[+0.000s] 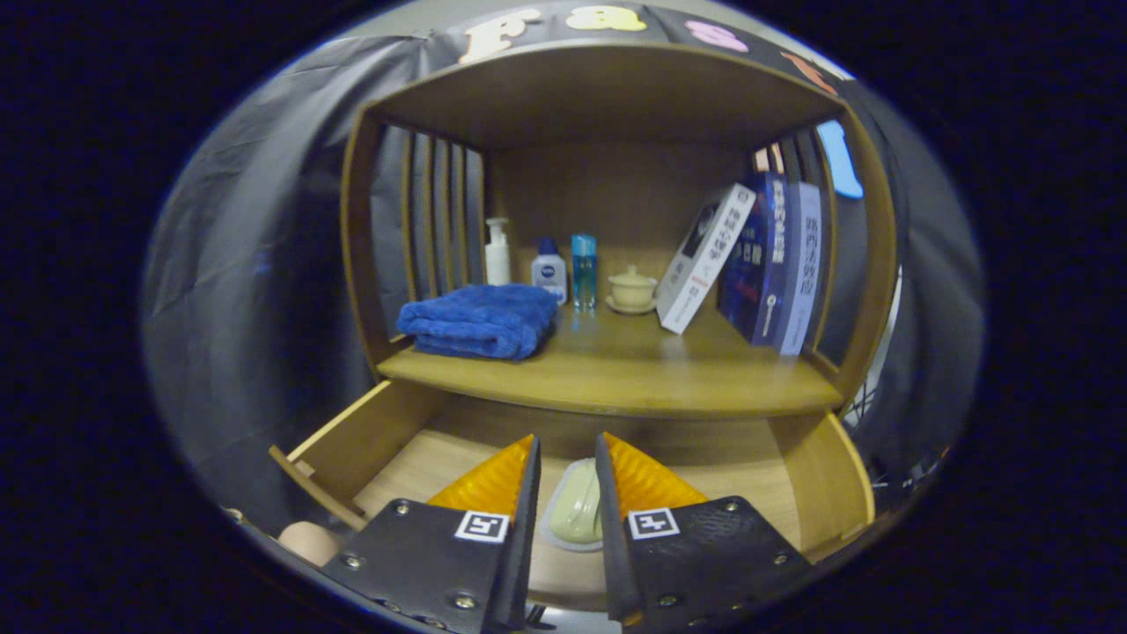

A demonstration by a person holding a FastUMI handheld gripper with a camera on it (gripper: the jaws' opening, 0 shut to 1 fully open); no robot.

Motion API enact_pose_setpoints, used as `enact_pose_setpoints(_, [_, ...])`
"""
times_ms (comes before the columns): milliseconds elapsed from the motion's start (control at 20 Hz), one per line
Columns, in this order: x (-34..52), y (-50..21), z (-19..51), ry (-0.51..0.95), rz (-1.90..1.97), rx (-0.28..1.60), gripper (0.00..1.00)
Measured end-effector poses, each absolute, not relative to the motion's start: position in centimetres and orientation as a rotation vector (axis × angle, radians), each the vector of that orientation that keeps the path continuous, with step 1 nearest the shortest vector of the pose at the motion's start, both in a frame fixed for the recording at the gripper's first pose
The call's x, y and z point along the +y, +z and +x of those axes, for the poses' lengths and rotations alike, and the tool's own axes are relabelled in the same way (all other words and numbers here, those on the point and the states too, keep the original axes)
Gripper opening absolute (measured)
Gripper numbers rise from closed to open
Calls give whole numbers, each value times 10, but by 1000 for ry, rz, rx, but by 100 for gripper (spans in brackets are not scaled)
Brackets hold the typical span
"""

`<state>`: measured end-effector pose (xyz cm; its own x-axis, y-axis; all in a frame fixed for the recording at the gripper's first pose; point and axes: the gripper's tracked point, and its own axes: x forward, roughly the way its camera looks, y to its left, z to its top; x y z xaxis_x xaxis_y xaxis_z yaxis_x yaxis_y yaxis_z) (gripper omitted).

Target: Pull open the drawer, take out the items inside it, and place them on the countertop above the cabinet.

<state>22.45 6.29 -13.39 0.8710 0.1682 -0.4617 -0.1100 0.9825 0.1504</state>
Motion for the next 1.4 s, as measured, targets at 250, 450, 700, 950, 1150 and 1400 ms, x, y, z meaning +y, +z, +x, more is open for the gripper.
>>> enact_pose_setpoints(250, [55, -190, 242, 118, 132, 705, 35])
enact_pose_setpoints(450, [60, -221, 244, 137, 134, 821, 35])
enact_pose_setpoints(700, [61, -235, 239, 148, 179, 926, 35])
enact_pose_setpoints(950, [60, -246, 241, 146, 114, 951, 23])
enact_pose_setpoints(1150, [60, -242, 242, 154, 96, 925, 15])
enact_pose_setpoints(1400, [63, -219, 250, 185, 123, 792, 15])
